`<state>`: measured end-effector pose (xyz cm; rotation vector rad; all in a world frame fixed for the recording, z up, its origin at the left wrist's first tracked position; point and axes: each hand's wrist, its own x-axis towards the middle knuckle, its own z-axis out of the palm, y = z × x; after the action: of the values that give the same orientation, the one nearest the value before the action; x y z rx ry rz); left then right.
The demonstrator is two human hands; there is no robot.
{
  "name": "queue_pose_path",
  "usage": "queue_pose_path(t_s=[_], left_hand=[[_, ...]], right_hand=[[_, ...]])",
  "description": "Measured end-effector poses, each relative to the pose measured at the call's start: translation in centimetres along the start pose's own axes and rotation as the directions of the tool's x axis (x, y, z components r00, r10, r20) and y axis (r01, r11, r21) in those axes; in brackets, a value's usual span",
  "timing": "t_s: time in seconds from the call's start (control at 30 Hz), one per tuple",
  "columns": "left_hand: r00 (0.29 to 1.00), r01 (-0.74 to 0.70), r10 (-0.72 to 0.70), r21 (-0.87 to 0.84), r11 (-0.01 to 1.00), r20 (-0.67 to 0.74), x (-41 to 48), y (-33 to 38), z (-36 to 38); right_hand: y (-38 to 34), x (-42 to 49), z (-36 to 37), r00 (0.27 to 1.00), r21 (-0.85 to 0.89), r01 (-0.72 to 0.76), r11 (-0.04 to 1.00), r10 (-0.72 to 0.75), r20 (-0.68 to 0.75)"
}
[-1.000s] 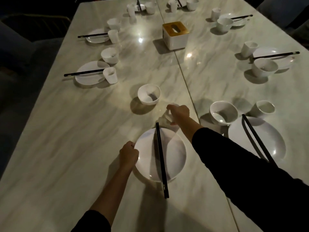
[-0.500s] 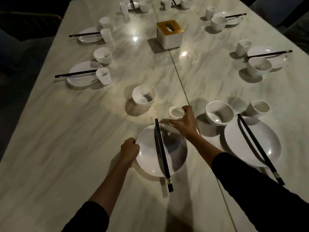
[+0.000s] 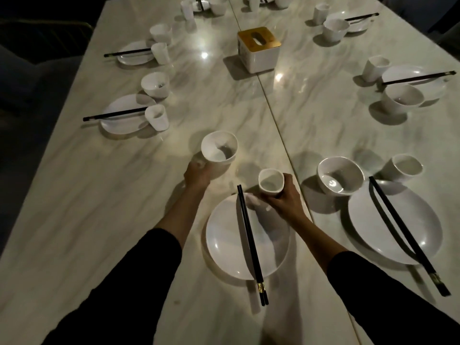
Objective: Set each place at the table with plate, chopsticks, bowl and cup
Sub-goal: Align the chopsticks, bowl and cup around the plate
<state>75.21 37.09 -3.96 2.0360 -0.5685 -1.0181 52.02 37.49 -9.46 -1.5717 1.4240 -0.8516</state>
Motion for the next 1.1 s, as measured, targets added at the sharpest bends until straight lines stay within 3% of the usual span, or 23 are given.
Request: queue_pose_path(t_s=[0.3,0.6,1.1], left_hand=[[0.996,0.072,-0.07,0.049,0.996,-0.053,1.9,2.3,2.1],[0.981,0.112,-0.115,-0.022,0.993,-0.155,-3.2,-1.4,0.0],[0.996,0.047,-0.054,-0.103,0.994,-0.066,-8.8,-3.6,-1.7]], right_hand=[[0.2,0.6,-0.7,0.998,0.01,-0.024,1.0,0.024,0.065],[0.1,0.9,-1.8,0.985,0.02,-0.028,0.999,0.024,0.172],[0.4,0.8,-1.9,0.973,0.046,-0.088,0.995,0.076,0.216]])
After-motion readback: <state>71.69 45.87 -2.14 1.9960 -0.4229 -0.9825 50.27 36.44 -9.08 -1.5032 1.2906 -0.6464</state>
